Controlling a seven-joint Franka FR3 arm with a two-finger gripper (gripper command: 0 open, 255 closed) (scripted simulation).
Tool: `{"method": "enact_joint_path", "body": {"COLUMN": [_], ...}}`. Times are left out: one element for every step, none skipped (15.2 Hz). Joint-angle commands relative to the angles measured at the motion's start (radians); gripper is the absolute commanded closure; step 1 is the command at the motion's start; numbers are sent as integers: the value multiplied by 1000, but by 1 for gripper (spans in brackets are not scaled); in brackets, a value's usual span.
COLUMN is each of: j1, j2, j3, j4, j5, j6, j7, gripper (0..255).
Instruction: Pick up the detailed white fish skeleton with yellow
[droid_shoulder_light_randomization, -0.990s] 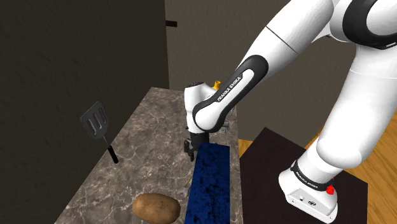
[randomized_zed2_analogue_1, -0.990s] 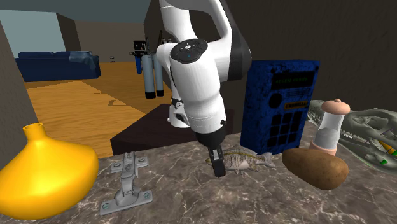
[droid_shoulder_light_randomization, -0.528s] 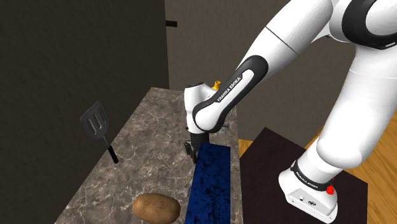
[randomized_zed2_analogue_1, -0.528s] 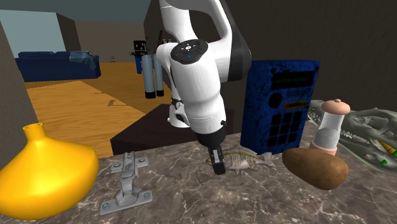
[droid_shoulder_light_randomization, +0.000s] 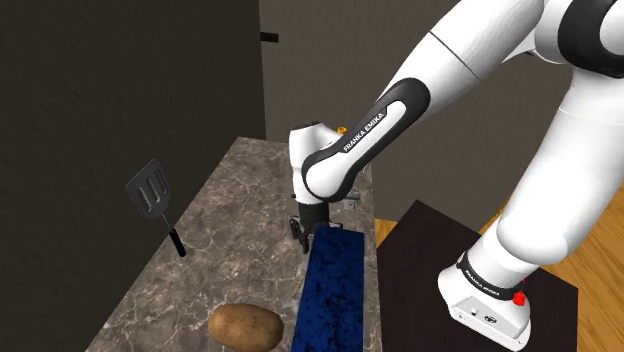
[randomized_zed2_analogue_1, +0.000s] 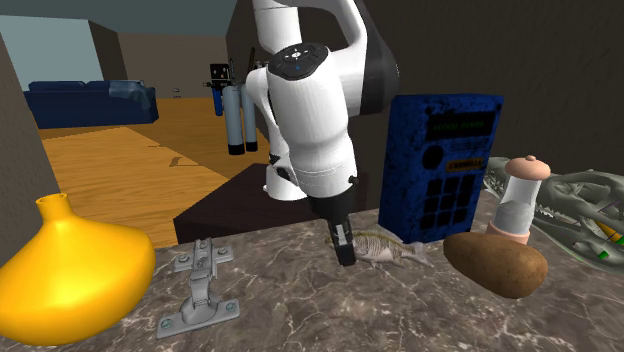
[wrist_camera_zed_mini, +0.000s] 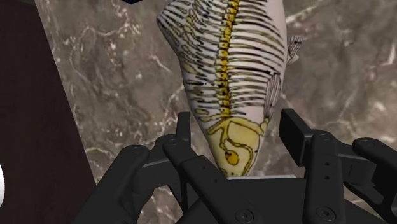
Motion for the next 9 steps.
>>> {"method": "enact_joint_path", "body": {"j1": [-8, -11, -13, -15, -17, -18, -20, -21, -22], "j2": [-35, -50, -65, -80, -95, -110, -124, -138, -152], "j3": [8, 10, 13, 15, 17, 18, 19, 20, 20], "j4": [-3, -1, 0, 2, 4, 6, 9, 11, 14], "j5": [20, 28, 36, 44, 52, 59, 66, 73, 79], "j6": [-30, -45, -60, -75, -91, -106, -121, -137, -153], "j7": [-12, -15, -19, -22, -25, -28, -31, -34, -37], "gripper": [255, 255, 255, 255, 255, 255, 255, 255, 255]}}
